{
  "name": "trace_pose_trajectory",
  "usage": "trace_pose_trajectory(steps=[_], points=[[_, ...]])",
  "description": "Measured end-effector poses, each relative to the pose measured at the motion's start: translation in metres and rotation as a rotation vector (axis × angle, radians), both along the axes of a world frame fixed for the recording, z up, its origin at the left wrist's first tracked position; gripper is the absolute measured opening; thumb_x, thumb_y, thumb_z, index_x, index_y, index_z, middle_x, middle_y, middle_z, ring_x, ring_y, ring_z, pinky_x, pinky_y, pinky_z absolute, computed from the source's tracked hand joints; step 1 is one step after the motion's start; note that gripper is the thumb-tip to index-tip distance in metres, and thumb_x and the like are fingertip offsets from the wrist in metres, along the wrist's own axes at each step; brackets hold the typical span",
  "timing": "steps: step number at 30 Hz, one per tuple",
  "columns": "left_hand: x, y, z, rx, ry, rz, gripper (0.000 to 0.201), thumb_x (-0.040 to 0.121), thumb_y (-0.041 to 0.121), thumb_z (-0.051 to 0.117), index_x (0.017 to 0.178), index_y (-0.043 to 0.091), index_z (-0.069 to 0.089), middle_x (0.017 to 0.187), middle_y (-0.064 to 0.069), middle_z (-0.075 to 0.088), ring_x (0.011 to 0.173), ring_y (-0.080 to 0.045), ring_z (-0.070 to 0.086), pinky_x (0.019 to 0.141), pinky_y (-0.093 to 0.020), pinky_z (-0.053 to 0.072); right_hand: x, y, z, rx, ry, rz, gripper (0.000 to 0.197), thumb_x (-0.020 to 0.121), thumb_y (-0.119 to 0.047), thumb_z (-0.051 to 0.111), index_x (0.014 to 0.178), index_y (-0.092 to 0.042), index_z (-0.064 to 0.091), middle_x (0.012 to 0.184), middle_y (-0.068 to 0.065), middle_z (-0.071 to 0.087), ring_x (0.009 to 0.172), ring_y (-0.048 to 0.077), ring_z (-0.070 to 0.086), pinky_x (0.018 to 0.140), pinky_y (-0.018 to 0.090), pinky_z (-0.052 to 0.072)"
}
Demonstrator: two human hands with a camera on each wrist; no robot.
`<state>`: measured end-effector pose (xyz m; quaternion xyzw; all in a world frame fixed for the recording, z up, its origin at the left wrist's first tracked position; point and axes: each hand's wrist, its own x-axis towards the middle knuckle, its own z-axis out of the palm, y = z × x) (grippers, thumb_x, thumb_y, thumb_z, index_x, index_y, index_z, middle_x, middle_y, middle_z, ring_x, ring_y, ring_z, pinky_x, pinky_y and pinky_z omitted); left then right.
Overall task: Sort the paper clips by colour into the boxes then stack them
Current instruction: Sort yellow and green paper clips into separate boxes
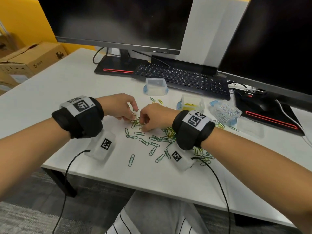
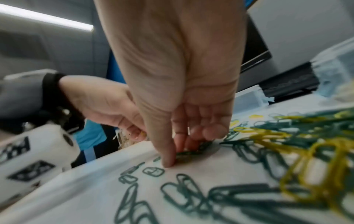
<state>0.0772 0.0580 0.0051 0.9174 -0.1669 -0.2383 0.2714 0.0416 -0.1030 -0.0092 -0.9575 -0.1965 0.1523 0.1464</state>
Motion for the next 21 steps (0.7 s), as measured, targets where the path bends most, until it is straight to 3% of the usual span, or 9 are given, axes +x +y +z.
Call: trace_pose_trajectory(steps=[4,7,9,11,14,17,21], points=[[-0.001,0.005,-0.004,-0.185,0.231,0.126,0.015,0.093,0.004,0.046,0.092,0.011,0.059,0.08,-0.008,0.062,0.071,-0.017,0.061,0.064,-0.024,0.049,0.003,0.001,-0.005,-0.114,0.057,0.04,0.016,0.085,-0.024,0.068,0.091,-0.01,0.07,0.086,0.001,0.066,0.076,0.014,0.056,0.06,0.018,0.043],[-0.003,0.007,-0.007,-0.399,0.428,0.235,0.022,0.095,0.004,0.035,0.084,0.009,0.053,0.073,-0.008,0.056,0.065,-0.021,0.057,0.056,-0.026,0.05,0.003,-0.014,-0.005,-0.064,0.038,0.027,0.01,0.084,-0.023,0.068,0.08,-0.016,0.065,0.078,-0.004,0.063,0.069,0.01,0.054,0.062,0.02,0.043],[-0.002,0.008,-0.008,-0.463,0.468,0.282,0.022,0.096,0.007,0.035,0.085,0.01,0.053,0.07,-0.007,0.054,0.062,-0.019,0.054,0.05,-0.025,0.05,0.004,-0.029,-0.004,0.071,0.07,-0.031,0.004,0.085,-0.017,0.068,0.083,-0.016,0.065,0.074,-0.008,0.06,0.065,0.006,0.051,0.062,0.019,0.04],[0.001,0.006,-0.007,-0.464,0.445,0.297,0.019,0.095,0.007,0.038,0.089,0.008,0.055,0.07,-0.006,0.051,0.059,-0.017,0.049,0.053,-0.024,0.048,0.001,-0.044,-0.003,0.364,0.23,-0.138,0.014,0.086,-0.01,0.068,0.1,-0.013,0.065,0.08,-0.004,0.064,0.067,0.007,0.055,0.06,0.019,0.041],[0.002,-0.003,-0.004,-0.42,0.377,0.259,0.018,0.093,0.003,0.043,0.101,0.003,0.059,0.07,-0.006,0.048,0.059,-0.015,0.045,0.057,-0.024,0.045,-0.006,-0.061,-0.001,0.756,0.446,-0.28,0.024,0.089,0.0,0.062,0.111,-0.009,0.064,0.09,0.005,0.066,0.071,0.007,0.057,0.058,0.017,0.042],[0.0,-0.013,-0.001,-0.316,0.302,0.163,0.016,0.092,0.007,0.052,0.104,0.002,0.062,0.069,-0.005,0.049,0.061,-0.014,0.045,0.057,-0.021,0.046,-0.009,-0.073,0.001,0.832,0.469,-0.348,0.017,0.089,0.003,0.06,0.1,-0.007,0.067,0.082,0.001,0.067,0.069,0.008,0.055,0.058,0.019,0.044],[0.0,-0.019,-0.007,0.101,0.06,-0.087,0.013,0.088,0.022,0.064,0.087,0.01,0.063,0.074,-0.003,0.055,0.063,-0.015,0.046,0.055,-0.02,0.042,-0.014,-0.085,0.003,0.817,0.401,-0.418,0.014,0.089,0.002,0.06,0.096,-0.007,0.067,0.075,-0.001,0.064,0.065,0.009,0.052,0.056,0.021,0.043]])
